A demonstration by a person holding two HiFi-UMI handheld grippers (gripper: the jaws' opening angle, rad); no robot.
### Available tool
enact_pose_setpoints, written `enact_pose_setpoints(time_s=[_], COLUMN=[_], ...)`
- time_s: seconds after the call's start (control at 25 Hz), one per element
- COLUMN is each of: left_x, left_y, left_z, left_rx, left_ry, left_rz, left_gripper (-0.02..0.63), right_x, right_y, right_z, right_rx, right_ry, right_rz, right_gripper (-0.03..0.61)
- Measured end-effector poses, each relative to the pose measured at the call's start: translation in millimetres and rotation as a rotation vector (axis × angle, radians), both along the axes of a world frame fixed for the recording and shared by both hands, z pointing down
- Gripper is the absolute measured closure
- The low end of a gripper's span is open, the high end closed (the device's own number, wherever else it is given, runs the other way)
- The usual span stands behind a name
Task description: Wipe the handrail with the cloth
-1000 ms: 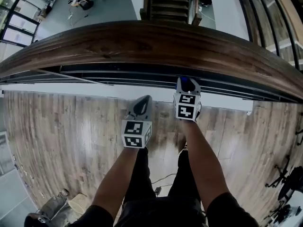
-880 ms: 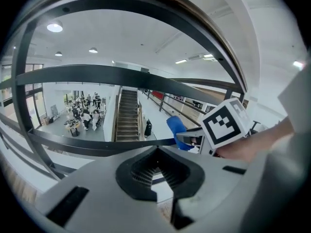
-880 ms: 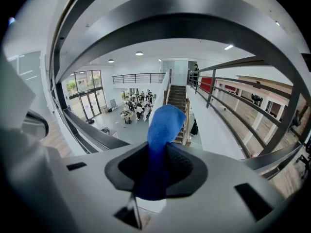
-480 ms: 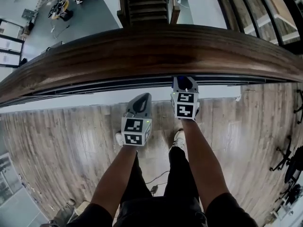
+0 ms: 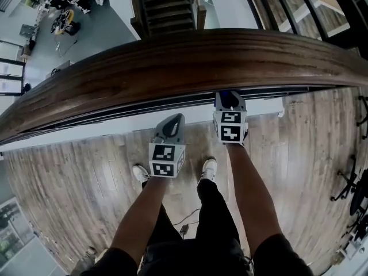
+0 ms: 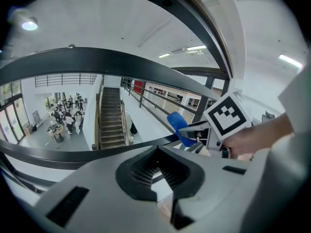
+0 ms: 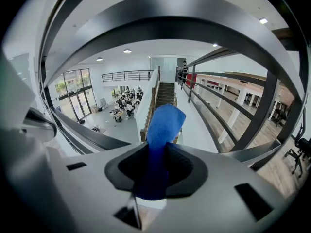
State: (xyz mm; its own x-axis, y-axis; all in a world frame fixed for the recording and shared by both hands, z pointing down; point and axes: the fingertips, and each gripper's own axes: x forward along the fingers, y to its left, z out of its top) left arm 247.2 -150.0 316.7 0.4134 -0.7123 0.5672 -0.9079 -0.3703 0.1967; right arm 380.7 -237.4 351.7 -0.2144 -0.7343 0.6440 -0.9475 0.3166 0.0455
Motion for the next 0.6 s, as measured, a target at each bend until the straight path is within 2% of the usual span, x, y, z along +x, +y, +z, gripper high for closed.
enact_pose_setpoints(time_s=[0.6], left_x=[128.1], left_y=[-8.9], left_z=[-2.0], left_rx=[-0.005], left_ry=[-0.007], left_rz=[0.063], left_gripper=[0.61], right_x=[201.0], right_y=[-25.6], right_z=[2.4], right_rx=[-0.016], right_ry=[0.064], right_rz=[0.117], right_gripper=[0.472])
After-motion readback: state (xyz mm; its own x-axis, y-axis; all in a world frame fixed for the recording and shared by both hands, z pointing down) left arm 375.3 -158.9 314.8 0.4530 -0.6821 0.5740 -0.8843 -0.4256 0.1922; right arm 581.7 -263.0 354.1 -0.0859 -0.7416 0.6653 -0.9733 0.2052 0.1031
